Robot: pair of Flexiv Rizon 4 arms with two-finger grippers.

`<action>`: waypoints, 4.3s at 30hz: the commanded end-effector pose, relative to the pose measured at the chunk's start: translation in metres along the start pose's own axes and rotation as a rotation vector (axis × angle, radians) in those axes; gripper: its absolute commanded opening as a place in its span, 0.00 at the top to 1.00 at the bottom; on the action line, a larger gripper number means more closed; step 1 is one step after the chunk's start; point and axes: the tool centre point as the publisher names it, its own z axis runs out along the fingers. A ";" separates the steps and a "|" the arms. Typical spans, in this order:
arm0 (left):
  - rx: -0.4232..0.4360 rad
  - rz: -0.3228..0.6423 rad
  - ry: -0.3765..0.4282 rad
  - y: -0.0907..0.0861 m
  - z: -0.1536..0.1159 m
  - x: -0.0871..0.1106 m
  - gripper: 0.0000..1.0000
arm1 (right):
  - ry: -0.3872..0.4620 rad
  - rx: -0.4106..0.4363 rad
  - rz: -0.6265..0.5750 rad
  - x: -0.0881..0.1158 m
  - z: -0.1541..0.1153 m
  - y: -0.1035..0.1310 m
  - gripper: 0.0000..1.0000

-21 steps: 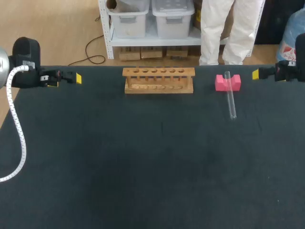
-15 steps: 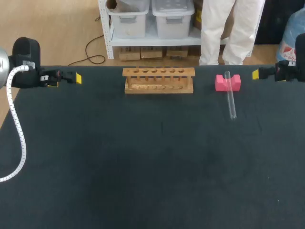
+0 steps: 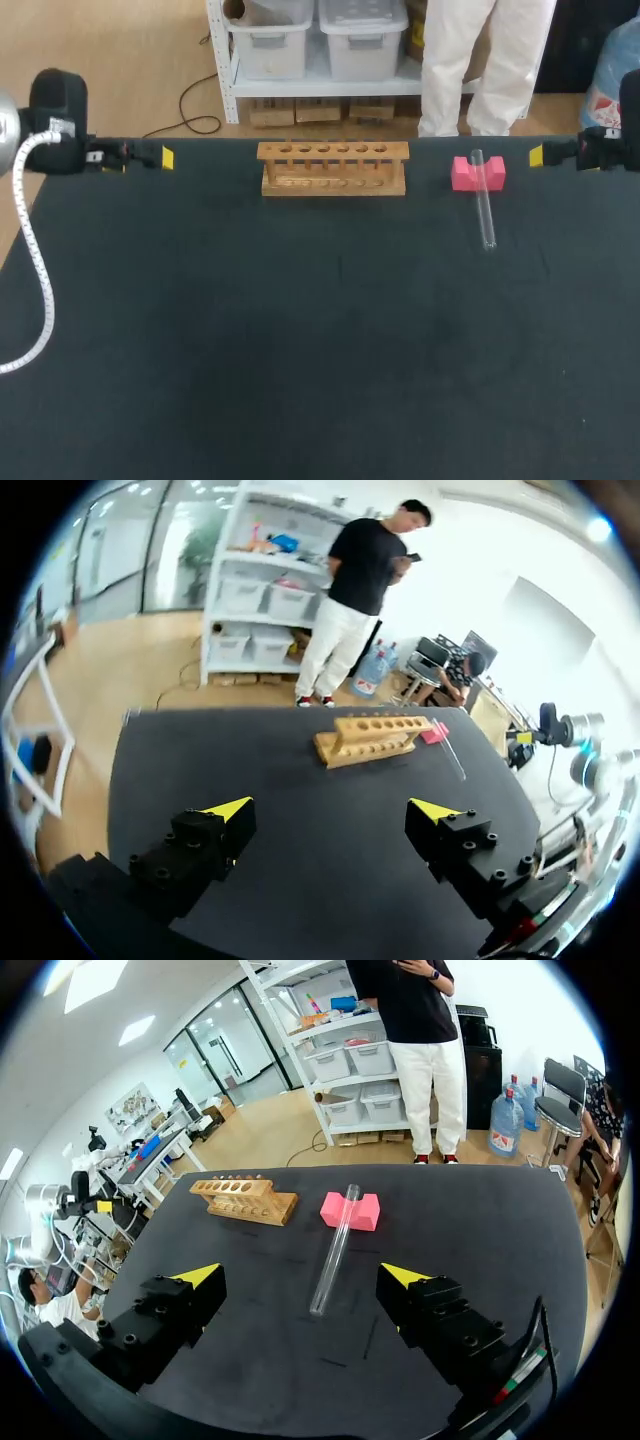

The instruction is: Grasp the test tube, adjust it, and insert it.

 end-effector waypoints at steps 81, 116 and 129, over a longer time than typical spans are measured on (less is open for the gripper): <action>0.622 0.656 -0.269 0.021 0.136 -0.041 0.00 | 0.001 0.007 0.000 0.000 0.000 0.001 0.00; 0.622 0.656 -0.269 0.021 0.136 -0.041 0.00 | -0.012 0.746 -0.141 -0.003 0.085 -0.012 0.00; 0.622 0.656 -0.269 0.021 0.136 -0.041 0.00 | 0.005 0.828 -0.130 0.012 0.115 -0.017 0.00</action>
